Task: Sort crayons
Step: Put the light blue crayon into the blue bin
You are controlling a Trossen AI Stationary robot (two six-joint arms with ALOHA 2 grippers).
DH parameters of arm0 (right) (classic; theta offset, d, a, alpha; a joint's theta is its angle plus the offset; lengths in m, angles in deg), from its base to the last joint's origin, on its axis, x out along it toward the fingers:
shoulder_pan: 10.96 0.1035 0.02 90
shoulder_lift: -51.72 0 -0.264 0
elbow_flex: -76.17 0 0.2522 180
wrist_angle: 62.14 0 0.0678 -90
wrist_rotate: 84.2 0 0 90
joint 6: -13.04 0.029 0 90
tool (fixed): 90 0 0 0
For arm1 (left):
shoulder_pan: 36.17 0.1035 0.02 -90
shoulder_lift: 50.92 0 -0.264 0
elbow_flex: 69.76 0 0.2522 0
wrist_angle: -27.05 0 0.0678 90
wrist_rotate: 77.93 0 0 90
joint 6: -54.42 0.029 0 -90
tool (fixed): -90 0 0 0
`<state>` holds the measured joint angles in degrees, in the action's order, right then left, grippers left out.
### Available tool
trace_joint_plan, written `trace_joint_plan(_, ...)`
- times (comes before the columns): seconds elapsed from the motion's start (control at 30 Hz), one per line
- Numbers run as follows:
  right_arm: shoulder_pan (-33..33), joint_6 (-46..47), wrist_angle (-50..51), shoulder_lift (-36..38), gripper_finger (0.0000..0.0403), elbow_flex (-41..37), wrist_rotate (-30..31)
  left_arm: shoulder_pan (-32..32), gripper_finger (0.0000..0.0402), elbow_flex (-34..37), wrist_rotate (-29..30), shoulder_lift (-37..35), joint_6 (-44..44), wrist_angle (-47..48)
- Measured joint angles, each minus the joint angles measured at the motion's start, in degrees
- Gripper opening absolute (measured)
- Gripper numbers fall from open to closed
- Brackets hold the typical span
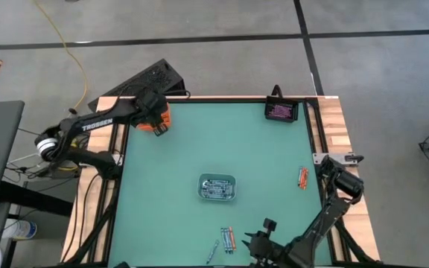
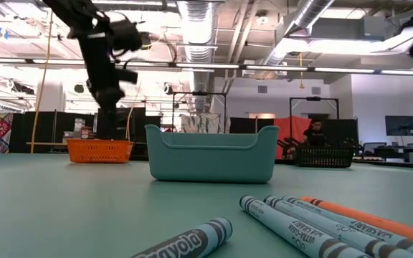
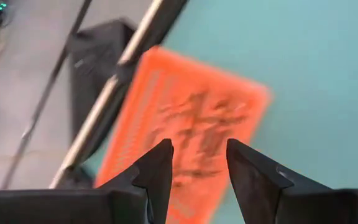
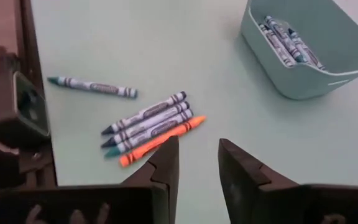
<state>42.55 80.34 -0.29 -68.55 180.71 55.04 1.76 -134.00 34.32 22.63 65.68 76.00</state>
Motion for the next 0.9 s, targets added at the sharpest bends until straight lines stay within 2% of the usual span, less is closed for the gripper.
trace_joint_plan(0.17,-1.9,0.37,-3.68,0.0,0.0148,0.0,-1.36,-10.04,0.0141,0.0,-4.04,-4.37,-6.64,-0.29)
trace_joint_plan(0.3,-3.92,-1.07,-7.52,-0.69,0.0177,0.02,-4.01,-21.66,0.0142,0.0,-3.54,-5.41,-11.04,-1.29)
trace_joint_plan(0.43,-5.65,-4.12,-10.94,-3.36,0.0173,0.91,-5.7,-33.86,0.0142,-0.02,0.83,-4.67,-14.32,-3.73)
trace_joint_plan(0.6,-5.92,-5.24,-7.21,-6.77,0.0153,5.38,-6.6,-47.17,0.0142,-0.02,8.1,-2.35,-17.23,-6.62)
trace_joint_plan(0.8,-4.81,-25.13,-7.59,-9.44,0.0148,11.33,-5.76,-58.47,0.0142,-0.04,11.9,2.01,-18.4,-11.13)
trace_joint_plan(0.9,-6.28,-32.07,-7.87,-8.91,0.0148,11.95,-8.31,-62.16,0.0142,-0.04,12.17,5.04,-19.19,-13.41)
